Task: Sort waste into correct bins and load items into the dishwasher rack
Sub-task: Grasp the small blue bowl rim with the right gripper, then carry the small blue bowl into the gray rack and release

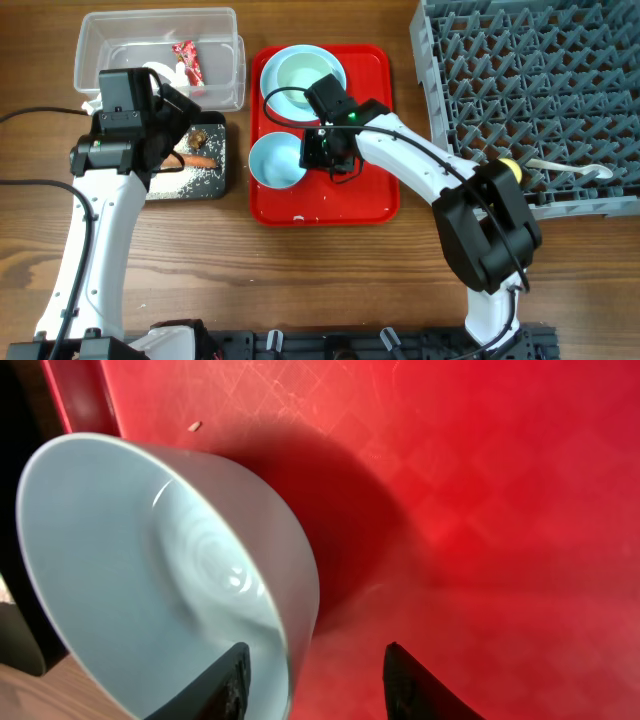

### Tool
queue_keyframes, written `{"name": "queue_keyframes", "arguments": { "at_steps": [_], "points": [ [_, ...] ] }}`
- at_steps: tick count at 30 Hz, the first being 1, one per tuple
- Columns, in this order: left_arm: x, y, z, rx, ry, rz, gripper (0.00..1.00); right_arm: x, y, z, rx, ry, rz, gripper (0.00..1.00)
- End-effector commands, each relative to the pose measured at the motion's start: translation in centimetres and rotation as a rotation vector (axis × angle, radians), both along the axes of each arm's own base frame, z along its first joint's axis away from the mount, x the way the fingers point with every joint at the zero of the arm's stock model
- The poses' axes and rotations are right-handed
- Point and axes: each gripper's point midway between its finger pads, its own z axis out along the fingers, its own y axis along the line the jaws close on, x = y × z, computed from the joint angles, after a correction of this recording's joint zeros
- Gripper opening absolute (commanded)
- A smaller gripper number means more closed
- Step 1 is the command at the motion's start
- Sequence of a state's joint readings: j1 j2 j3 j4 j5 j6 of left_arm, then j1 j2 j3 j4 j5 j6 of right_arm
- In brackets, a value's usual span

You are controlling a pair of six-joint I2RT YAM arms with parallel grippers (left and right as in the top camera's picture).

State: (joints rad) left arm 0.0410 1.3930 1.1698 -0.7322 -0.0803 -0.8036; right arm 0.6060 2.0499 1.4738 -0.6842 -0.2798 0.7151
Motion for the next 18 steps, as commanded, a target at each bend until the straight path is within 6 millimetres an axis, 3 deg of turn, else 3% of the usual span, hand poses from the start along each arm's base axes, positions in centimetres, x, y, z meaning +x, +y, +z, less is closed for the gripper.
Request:
{"name": "queue_keyframes", "arguments": {
  "at_steps": [1,6,9,15,18],
  "points": [
    [0.0,-0.1,-0.3,0.008,0.008,-0.010,1.00,0.0,-0.1,-1.7,-0.026,0.021,-0.020,0.39],
    [0.0,-0.1,-0.3,0.008,0.008,-0.010,1.00,0.1,0.0,-1.7,-0.019,0.021,-0.023,0.27],
    [0.0,-0.1,-0.3,0.008,0.008,-0.010,1.00,0.1,0.1,-1.7,-0.016,0.021,-0.022,0.05],
    [0.0,-0.1,-0.3,0.008,0.008,-0.010,1.00,0.4,0.3,-1.2,0.012,0.009,-0.006,0.04],
    [0.0,-0.1,-0.3,0.008,0.008,-0.010,1.00,0.9,-0.1,0.7,0.038,-0.039,0.052,0.04]
  ]
}}
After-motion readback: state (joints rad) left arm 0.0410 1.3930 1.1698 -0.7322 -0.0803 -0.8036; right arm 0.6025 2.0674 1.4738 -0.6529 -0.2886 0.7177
